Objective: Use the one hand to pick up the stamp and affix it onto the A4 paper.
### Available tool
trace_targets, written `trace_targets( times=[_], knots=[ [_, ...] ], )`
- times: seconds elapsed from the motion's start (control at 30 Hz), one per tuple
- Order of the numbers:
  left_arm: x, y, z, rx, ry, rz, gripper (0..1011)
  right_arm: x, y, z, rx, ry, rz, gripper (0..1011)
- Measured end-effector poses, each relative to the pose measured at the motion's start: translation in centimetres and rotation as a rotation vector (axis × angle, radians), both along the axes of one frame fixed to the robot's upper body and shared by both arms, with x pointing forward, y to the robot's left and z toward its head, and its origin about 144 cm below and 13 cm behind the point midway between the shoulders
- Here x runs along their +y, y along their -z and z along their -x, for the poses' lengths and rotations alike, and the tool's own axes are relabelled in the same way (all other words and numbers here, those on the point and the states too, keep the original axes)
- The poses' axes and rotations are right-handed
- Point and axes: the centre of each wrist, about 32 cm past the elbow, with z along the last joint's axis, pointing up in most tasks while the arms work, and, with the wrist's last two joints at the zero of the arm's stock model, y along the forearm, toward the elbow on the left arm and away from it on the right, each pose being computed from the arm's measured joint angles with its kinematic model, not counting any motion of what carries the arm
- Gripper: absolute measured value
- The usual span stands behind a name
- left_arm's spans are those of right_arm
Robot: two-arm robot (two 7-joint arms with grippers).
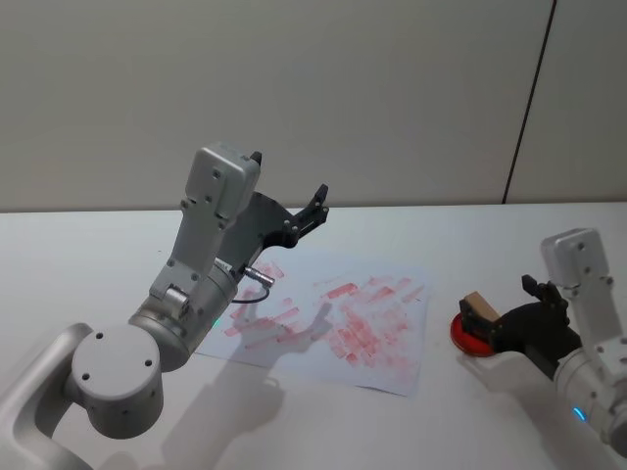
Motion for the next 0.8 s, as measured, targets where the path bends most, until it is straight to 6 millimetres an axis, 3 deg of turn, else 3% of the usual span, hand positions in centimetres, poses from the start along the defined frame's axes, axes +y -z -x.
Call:
trace_targets(
  times=[0.63,0.8],
  knots=[
    [0.0,0.0,0.0,0.000,0.000,0.000,1002,1.1,1.9,-1.3,0.017,-0.005,0.063,998],
    [0.0,0.0,0.0,0.000,0.000,0.000,1001,1.2,2.1,-1.5,0.021,-0.008,0.070,902]
  ],
)
